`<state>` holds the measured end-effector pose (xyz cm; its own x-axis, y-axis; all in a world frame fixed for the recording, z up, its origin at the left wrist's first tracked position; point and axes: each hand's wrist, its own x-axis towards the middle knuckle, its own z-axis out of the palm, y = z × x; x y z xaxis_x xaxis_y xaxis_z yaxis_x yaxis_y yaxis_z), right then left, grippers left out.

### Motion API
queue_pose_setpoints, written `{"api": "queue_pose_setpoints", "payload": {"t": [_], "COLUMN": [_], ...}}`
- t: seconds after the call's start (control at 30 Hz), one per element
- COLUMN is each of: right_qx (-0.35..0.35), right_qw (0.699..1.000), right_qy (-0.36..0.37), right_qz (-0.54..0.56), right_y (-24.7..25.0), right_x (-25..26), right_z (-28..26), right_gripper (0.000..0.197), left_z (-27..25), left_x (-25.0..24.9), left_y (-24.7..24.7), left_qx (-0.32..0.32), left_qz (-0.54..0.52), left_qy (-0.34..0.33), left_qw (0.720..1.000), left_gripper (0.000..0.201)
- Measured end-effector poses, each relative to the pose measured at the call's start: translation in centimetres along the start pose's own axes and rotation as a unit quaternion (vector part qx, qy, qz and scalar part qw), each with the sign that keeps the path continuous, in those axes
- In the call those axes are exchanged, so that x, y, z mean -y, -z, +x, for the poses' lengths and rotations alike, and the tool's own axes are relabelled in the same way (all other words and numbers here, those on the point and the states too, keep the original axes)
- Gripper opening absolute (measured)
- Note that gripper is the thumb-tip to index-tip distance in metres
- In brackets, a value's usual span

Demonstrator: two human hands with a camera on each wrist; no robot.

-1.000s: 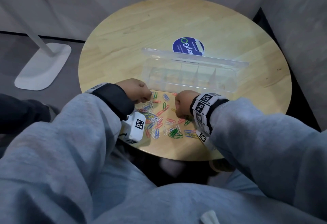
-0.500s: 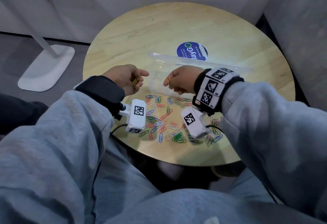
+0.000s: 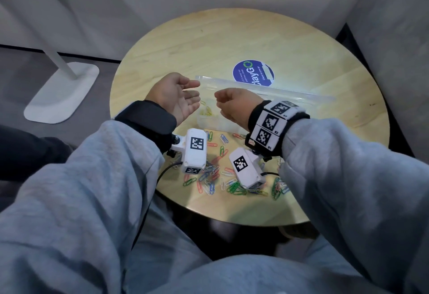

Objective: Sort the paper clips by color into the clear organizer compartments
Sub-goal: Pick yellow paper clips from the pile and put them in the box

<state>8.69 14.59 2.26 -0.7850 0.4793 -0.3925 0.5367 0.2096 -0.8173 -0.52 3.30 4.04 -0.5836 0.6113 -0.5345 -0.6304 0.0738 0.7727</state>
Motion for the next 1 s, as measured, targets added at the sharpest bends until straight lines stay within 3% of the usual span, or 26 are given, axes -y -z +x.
{"api": "queue_pose_setpoints", "payload": {"t": [0.13, 0.23, 0.3, 0.37, 0.43, 0.5, 0.63, 0.83, 1.0], "right_qx": [-0.029, -0.024, 0.012, 0.069, 0.108, 0.119, 0.127, 0.099, 0.098], "right_qw": [0.997, 0.991, 0.974, 0.931, 0.884, 0.855, 0.803, 0.851, 0.872], "right_qy": [0.057, 0.08, 0.085, 0.086, 0.086, 0.085, 0.065, 0.059, 0.051], "right_qz": [-0.041, -0.104, -0.209, -0.348, -0.447, -0.498, -0.579, -0.513, -0.477], "right_y": [1.2, 1.8, 1.6, 0.9, 0.0, -0.8, -2.0, -1.3, -1.1], "right_x": [-0.7, -1.2, -1.6, -2.0, -2.5, -2.9, -3.7, -5.2, -5.6], "right_z": [-1.7, -3.0, -3.7, -4.1, -3.7, -3.2, -2.1, -1.2, -1.1], "right_gripper": [0.022, 0.02, 0.014, 0.024, 0.037, 0.044, 0.038, 0.021, 0.027], "left_z": [-0.7, -1.0, -1.2, -1.3, -1.4, -1.5, -1.0, 0.2, 0.7], "left_x": [0.4, 0.7, 1.0, 1.5, 2.3, 3.2, 4.7, 5.3, 5.5], "left_y": [0.1, 0.4, 0.8, 1.1, 1.2, 0.7, 0.0, 0.5, 1.2], "left_qx": [-0.002, -0.031, -0.038, -0.026, -0.016, -0.019, -0.008, 0.007, -0.002], "left_qz": [0.033, 0.185, 0.382, 0.564, 0.654, 0.696, 0.76, 0.795, 0.801], "left_qy": [-0.015, -0.03, -0.023, 0.0, 0.008, 0.0, 0.008, 0.004, 0.003], "left_qw": [0.999, 0.982, 0.923, 0.825, 0.756, 0.718, 0.649, 0.607, 0.599], "left_gripper": [0.028, 0.022, 0.02, 0.012, 0.008, 0.004, 0.028, 0.027, 0.021]}}
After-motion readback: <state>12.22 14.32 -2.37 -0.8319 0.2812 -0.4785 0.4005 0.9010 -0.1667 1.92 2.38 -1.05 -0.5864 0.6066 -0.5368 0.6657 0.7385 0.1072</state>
